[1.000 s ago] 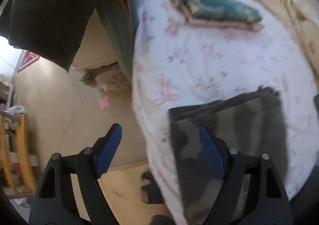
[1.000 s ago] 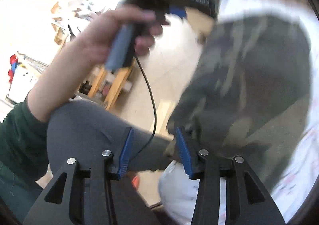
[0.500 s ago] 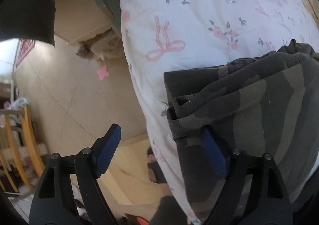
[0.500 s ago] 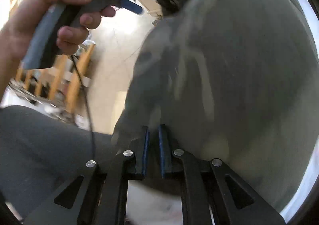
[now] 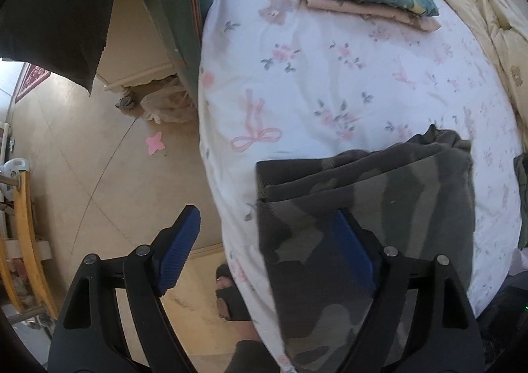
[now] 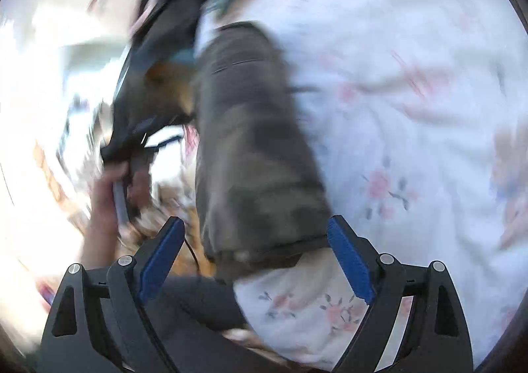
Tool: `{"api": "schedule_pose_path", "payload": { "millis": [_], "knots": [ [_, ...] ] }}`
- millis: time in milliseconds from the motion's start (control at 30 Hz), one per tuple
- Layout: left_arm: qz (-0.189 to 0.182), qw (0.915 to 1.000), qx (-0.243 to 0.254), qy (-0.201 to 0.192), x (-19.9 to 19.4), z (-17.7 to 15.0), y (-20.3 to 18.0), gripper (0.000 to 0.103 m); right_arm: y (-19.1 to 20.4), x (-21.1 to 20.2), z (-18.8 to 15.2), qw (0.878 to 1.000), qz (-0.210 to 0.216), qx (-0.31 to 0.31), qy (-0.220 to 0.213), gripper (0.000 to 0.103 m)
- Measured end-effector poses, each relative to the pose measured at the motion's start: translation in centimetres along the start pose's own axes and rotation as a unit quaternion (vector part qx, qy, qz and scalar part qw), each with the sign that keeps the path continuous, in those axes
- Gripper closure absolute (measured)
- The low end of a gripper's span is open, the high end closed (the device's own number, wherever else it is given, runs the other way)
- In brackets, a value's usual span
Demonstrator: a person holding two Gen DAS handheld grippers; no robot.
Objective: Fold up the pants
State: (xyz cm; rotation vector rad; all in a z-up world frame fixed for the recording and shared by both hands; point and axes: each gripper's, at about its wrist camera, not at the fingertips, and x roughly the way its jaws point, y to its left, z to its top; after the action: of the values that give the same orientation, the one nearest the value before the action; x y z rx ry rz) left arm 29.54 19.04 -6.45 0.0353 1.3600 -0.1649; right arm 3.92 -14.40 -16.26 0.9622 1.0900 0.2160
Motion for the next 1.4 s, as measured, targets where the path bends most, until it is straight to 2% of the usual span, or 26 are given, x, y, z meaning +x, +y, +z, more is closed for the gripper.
{"api": "schedule_pose_path", "payload": {
  "millis": [100,133,200,267,367,400,467,567,633,733,833,900,1033,1167,1233,1300,1333,1400],
  "knots": [
    [0.012,0.9996,0.021,0.014,1.2,-0.3,-1.1,0.022,-2.0,1.3,-0.1,1.0,0.005,0.025,-0.005,0.011],
    [0.022,0.9987,0.035,0.028,2.0,-0.5,-1.7,0.022,-2.4,2.2,-0.2,1.0,0.008,0.022,0.0,0.006],
    [0.046,0.9958,0.061,0.05,3.5,-1.4,-2.8,0.022,-3.0,3.3,-0.5,0.999,0.046,0.026,0.008,0.003],
    [0.068,0.9938,0.072,0.051,4.2,-1.7,-3.1,0.019,-3.3,3.8,-0.1,0.996,0.077,0.034,0.02,0.003],
    [0.072,0.9939,0.063,0.056,4.3,-1.5,-3.1,0.017,-2.8,4.1,-0.4,0.993,0.106,0.032,0.037,0.002],
    [0.072,0.9938,0.065,0.056,4.3,-1.5,-3.1,0.016,-2.6,4.3,-0.3,0.993,0.108,0.033,0.044,0.002],
    [0.071,0.9934,0.07,0.057,4.4,-1.5,-3.2,0.016,-1.9,4.9,-0.2,0.995,0.078,0.019,0.057,0.002],
    [0.067,0.9936,0.065,0.063,4.3,-1.3,-3.0,0.016,-1.1,6.7,-0.1,0.996,0.061,0.011,0.068,0.002],
    [0.069,0.9933,0.067,0.063,4.3,-1.2,-3.0,0.016,-0.7,7.0,-0.2,0.998,0.044,0.006,0.054,0.022],
    [0.068,0.9932,0.069,0.064,4.2,-1.3,-3.0,0.016,-0.3,6.2,-0.6,0.999,0.033,-0.005,0.032,0.047],
    [0.057,0.9942,0.061,0.067,3.6,-1.4,-2.6,0.016,1.9,4.4,-0.4,0.998,0.027,-0.05,0.01,0.062],
    [0.049,0.9945,0.058,0.072,3.3,-1.7,-2.4,0.017,2.9,3.7,0.3,0.997,0.04,-0.062,0.006,0.068],
    [0.024,0.9952,0.059,0.075,2.1,-2.8,-3.1,0.017,4.9,1.1,2.7,0.994,0.056,-0.096,0.009,0.074],
    [-0.026,0.9916,0.088,0.092,1.0,-4.6,-5.6,0.018,4.7,-2.4,6.1,0.994,0.049,-0.1,0.003,0.076],
    [-0.068,0.988,0.105,0.091,-0.1,-5.1,-6.9,0.018,4.2,-4.7,8.7,0.993,0.034,-0.114,0.002,0.076],
    [-0.1,0.9854,0.116,0.075,-1.7,-5.0,-8.2,0.018,3.2,-6.8,12.0,0.993,0.008,-0.117,0.001,0.076],
    [-0.106,0.9857,0.116,0.063,-2.3,-4.7,-8.5,0.018,2.8,-7.8,14.5,0.992,0.0,-0.127,0.008,0.076],
    [-0.104,0.9886,0.103,0.035,-3.2,-3.7,-9.0,0.018,2.7,-8.8,18.5,0.984,-0.044,-0.17,0.019,0.076]
  ]
}}
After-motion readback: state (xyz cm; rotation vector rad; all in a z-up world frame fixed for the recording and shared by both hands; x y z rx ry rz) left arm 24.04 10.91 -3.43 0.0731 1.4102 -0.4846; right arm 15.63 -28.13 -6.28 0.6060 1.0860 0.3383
